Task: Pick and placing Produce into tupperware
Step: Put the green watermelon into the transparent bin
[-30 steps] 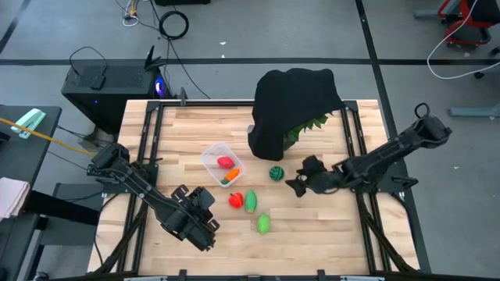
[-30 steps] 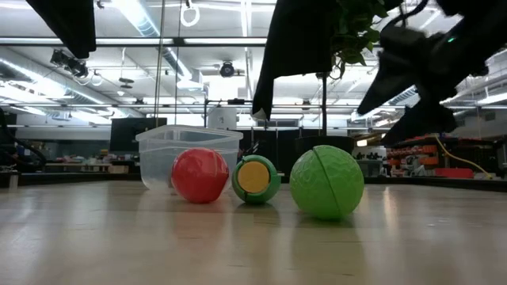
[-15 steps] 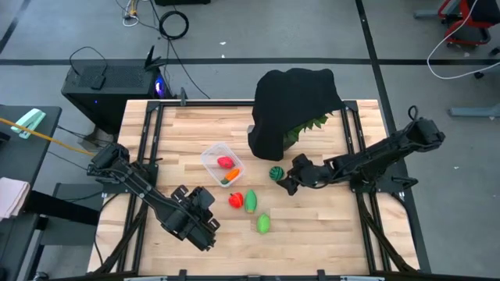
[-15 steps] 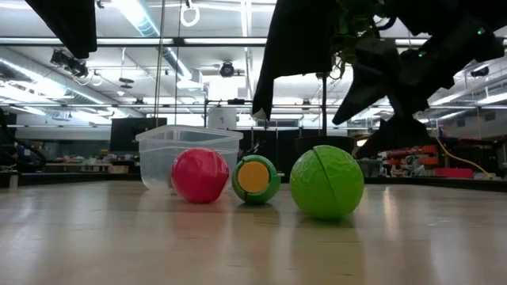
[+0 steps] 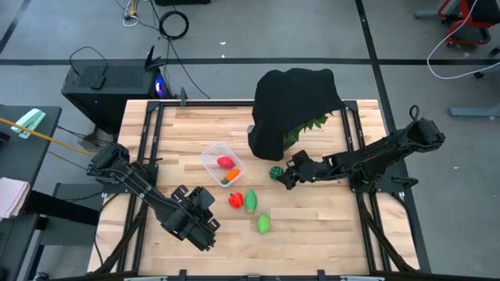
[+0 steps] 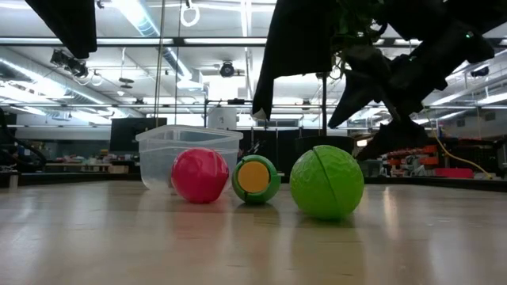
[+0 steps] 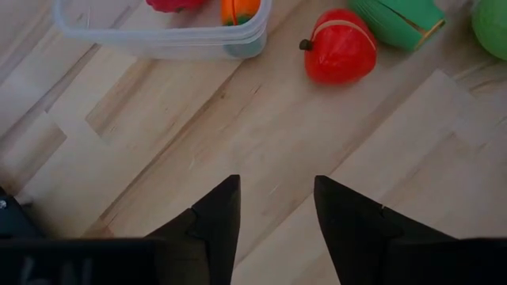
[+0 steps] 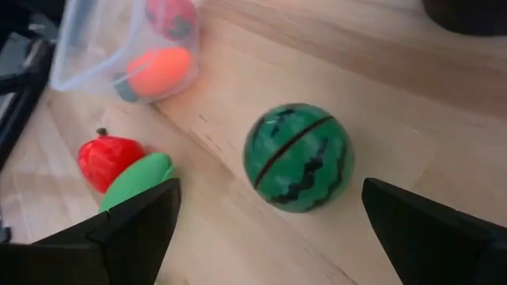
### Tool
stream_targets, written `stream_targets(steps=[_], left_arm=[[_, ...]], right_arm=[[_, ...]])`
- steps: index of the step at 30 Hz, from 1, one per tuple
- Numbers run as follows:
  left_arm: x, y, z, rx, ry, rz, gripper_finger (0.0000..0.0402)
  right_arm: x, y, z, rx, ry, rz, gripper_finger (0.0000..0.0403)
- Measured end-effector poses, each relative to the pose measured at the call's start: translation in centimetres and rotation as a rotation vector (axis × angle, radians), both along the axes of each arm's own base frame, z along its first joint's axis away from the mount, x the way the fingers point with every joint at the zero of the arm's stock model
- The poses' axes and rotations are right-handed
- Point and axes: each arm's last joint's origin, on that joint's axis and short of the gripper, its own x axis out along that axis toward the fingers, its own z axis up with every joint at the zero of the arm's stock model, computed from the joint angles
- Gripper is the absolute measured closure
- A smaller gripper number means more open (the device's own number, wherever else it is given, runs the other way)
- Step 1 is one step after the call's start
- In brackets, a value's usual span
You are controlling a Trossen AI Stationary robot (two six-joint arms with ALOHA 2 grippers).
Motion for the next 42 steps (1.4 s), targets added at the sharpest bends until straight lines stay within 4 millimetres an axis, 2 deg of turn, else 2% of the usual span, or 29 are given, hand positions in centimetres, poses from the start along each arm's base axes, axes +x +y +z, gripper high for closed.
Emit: stream_targets(steps=[7,15,23,33,42], left_arm=[[-0.1,0.0,0.0,0.008,0.010,-0.008,0.0235],[-0.1,0.1,0.0,0.012,0.015,-0.006,0.0235],[-0.2,0.0,0.0,0.012,0.014,-0.011,0.0239],[-0.3,-0.2,0.0,0.020,0.015,-0.017,0.0239],[-0.3,-0.1,0.0,0.023,0.016,-0.018,0.0239]], right_arm=[[1.5,-0.4,2.5,-0.067,0.037,0.046,0.0004],[3.9,-1.5,3.3,-0.041,0.182,-0.050,0.0004],[6.2,-1.2,2.1,-0.055,0.263,-0.041,0.0004],[6.4,-1.2,0.8,-0.056,0.314,-0.072,0.0005],[6.3,-1.3,0.5,-0.065,0.338,-0.066,0.0005]])
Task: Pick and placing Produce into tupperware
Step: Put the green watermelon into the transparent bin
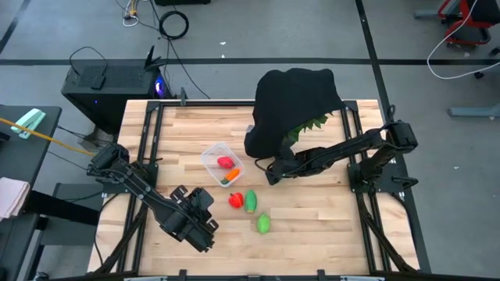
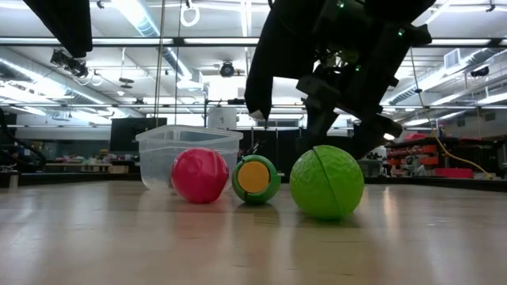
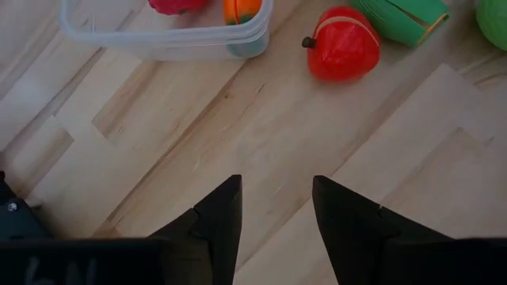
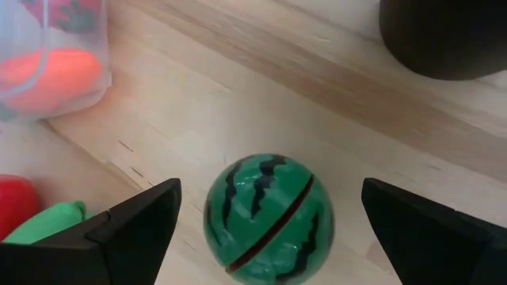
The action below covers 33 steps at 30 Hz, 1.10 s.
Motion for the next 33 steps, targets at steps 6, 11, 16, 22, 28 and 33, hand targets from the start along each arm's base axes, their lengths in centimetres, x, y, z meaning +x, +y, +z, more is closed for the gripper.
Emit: stream_targets(steps=[6,11,16,22,28,33], left_arm=[[0.00,0.00,0.00,0.000,0.000,0.001,0.0239],[0.01,0.01,0.00,0.001,-0.004,0.004,0.0239],[0.02,0.03,0.01,0.005,-0.007,0.004,0.0239],[0.02,0.02,0.01,0.005,-0.007,0.005,0.0239],[0.02,0.02,0.01,0.005,-0.007,0.005,0.0239],[0.02,0.02,0.01,0.005,-0.007,0.005,0.0239]], right_arm=[[0.14,0.06,-0.58,0.014,0.016,0.003,0.0005],[0.20,0.26,-0.63,0.018,0.012,0.006,0.0005],[0.19,0.25,-0.64,0.021,0.012,0.000,0.0005],[0.18,0.27,-0.65,0.029,0.013,0.003,0.0010],[0.18,0.29,-0.65,0.035,0.014,0.006,0.0025],[0.18,0.30,-0.65,0.038,0.014,0.008,0.0030]])
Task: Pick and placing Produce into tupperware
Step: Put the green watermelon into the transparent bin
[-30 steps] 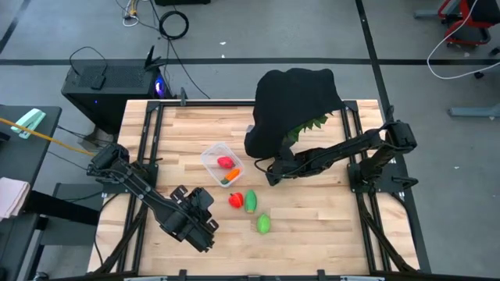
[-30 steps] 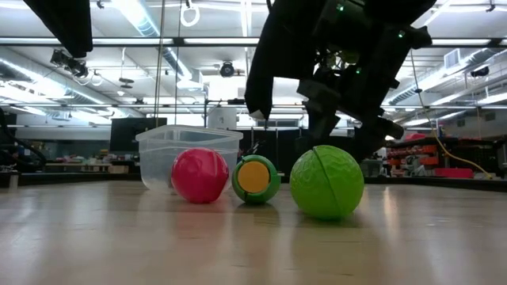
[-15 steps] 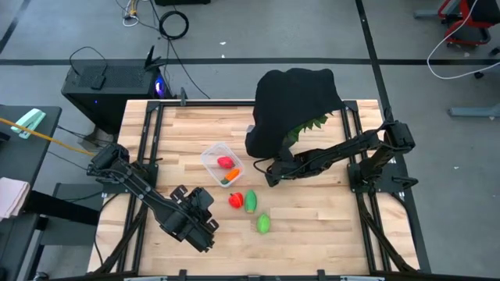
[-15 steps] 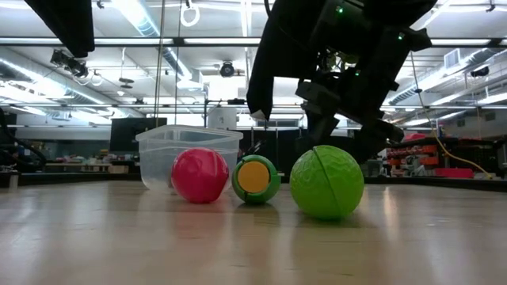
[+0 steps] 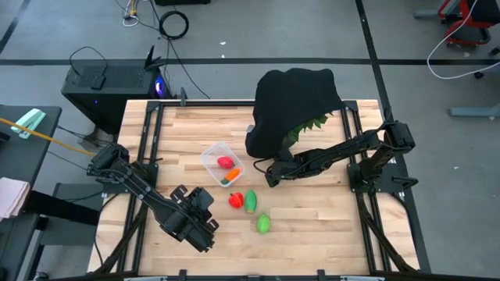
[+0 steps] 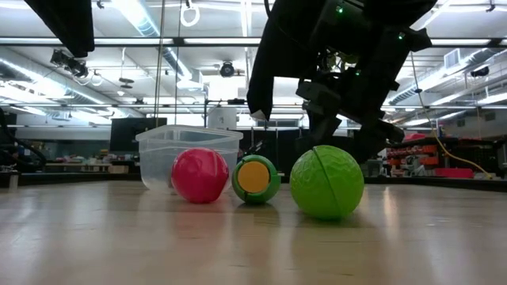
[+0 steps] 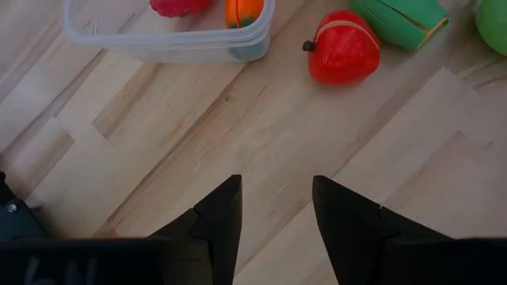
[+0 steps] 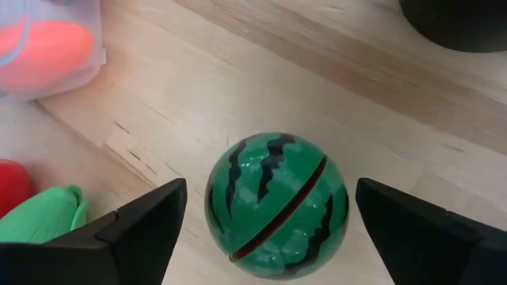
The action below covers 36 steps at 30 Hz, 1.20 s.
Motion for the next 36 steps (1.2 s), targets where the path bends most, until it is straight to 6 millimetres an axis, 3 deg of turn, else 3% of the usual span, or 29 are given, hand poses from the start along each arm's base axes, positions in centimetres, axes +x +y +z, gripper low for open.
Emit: stream_targets(steps=[36], left_arm=[[0.01,0.00,0.00,0.002,-0.002,0.000,0.0239]], right_arm=[[-0.03,0.57,0.02,0.027,0.001,0.037,0.0115]])
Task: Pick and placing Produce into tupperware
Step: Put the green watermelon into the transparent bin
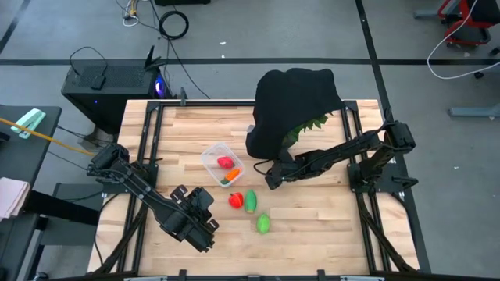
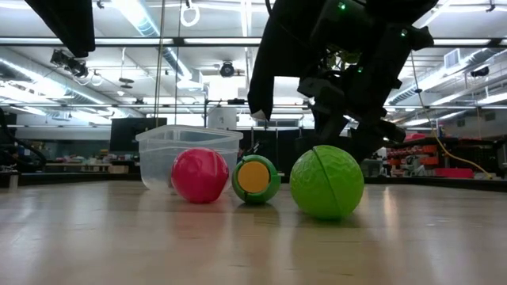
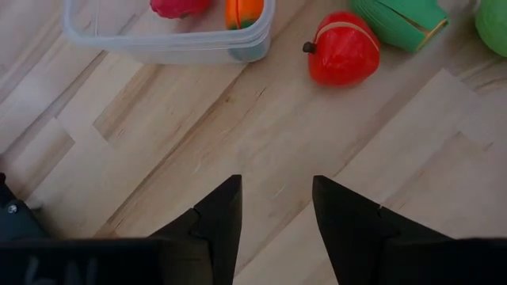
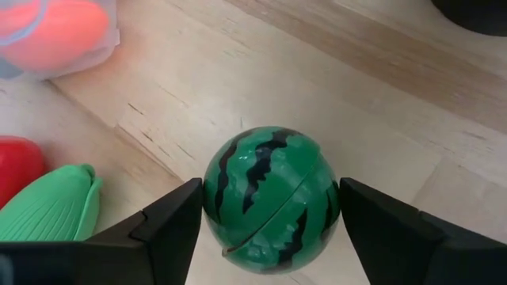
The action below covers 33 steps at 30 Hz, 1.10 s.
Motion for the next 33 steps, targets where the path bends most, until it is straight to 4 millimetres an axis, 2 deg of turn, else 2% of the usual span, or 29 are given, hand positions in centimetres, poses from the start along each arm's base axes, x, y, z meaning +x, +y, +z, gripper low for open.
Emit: stream_targets(steps=[12,17,21,27,33], left_arm=[[0.0,0.0,0.0,0.003,-0.003,0.000,0.0239],[0.0,0.0,0.0,0.005,-0.004,0.000,0.0239],[0.0,0.0,0.0,0.006,-0.005,-0.001,0.0239],[0.0,0.0,0.0,0.006,-0.005,-0.001,0.0239],[0.0,0.0,0.0,0.006,-0.005,0.000,0.0239]], right_arm=[[-0.2,1.3,0.2,0.024,-0.007,0.043,0.0116],[0.0,2.2,1.3,0.032,-0.044,0.073,0.0116],[0.8,3.3,3.0,0.035,-0.092,0.134,0.0116],[2.2,6.0,6.7,0.030,-0.204,0.265,0.0116],[2.5,8.7,9.7,0.002,-0.257,0.405,0.0116]])
